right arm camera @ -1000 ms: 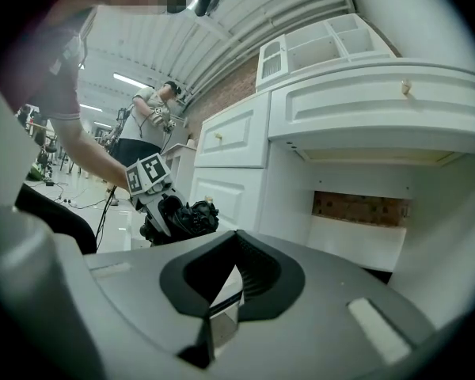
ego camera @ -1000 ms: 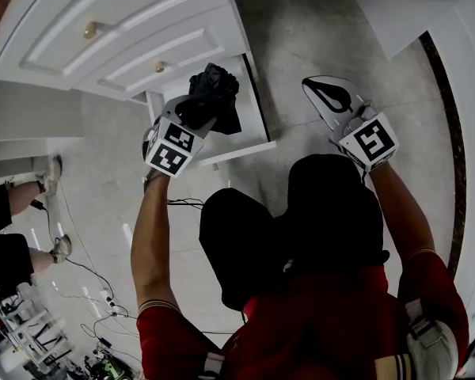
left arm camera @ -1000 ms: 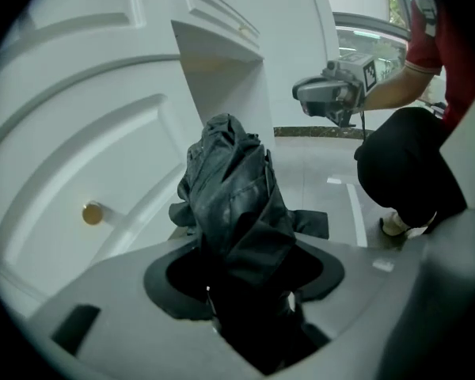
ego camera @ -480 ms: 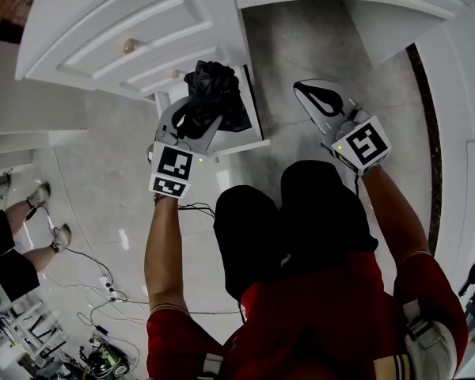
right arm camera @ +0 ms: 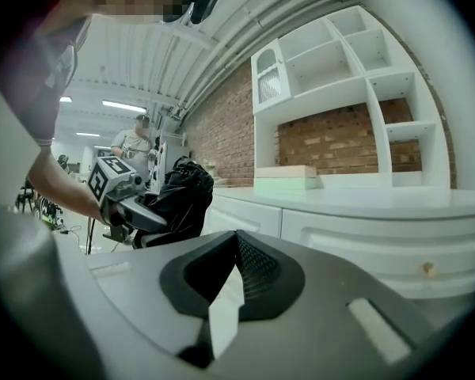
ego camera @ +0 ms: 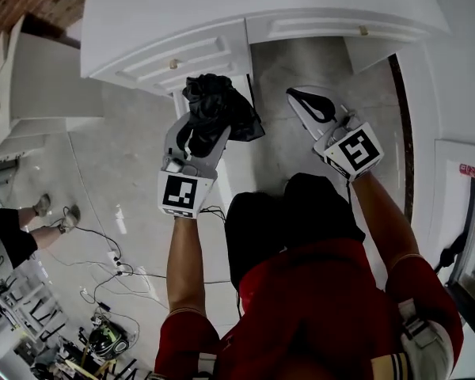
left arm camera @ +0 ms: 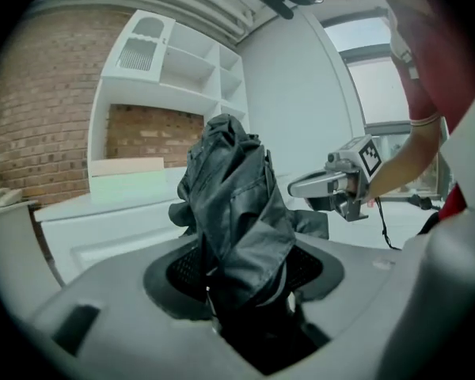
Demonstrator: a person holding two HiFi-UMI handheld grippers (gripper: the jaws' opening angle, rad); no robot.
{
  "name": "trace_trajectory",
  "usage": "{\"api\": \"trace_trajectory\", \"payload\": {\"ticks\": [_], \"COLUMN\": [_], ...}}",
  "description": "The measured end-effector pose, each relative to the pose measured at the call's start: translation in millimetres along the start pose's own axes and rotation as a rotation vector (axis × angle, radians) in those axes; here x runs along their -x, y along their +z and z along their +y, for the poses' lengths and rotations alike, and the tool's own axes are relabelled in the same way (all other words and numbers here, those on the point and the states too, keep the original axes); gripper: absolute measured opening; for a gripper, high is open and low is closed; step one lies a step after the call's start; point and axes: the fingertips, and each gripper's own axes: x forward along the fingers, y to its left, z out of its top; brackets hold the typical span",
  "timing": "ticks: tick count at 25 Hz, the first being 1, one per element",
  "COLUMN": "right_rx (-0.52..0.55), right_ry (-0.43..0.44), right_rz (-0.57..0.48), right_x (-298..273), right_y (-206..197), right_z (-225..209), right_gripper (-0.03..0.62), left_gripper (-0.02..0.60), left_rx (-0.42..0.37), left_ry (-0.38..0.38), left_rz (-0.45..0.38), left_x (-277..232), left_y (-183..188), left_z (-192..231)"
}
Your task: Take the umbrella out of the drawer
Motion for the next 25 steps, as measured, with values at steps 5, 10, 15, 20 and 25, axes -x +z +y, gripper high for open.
{"api": "trace_trajectory", "payload": {"ticks": [5, 10, 15, 20, 25], "right_rx": [-0.038, -0.052, -0.054, -0.065, -0.075], "right_ry": [-0.003, -0.001, 0.007, 0.001, 0.007], "right_rz": [-0.054, -0.121, -0.168, -0.236, -0.296], "right_x": [38, 71, 97, 125, 143], "right_y": [98, 185, 239, 272, 292], "right_z": [10, 26, 39, 49, 65], "right_gripper": [0.012, 0.012, 0.012, 0.012, 0.012], "left_gripper": [0.249, 0.25, 0.252, 0.252, 0.252], "left_rx": [0.086, 0.11, 0.104, 0.114, 0.103], "left_ry": [0.048, 0.072, 0.099, 0.143, 0.162], "left_rz": [-0.131, -0.199, -0.214, -0.284, -0.344], "left_x": [42, 81, 112, 140, 164], "left_y": [114, 206, 252, 289, 315], "left_z": [-16, -29, -39, -51, -62]}}
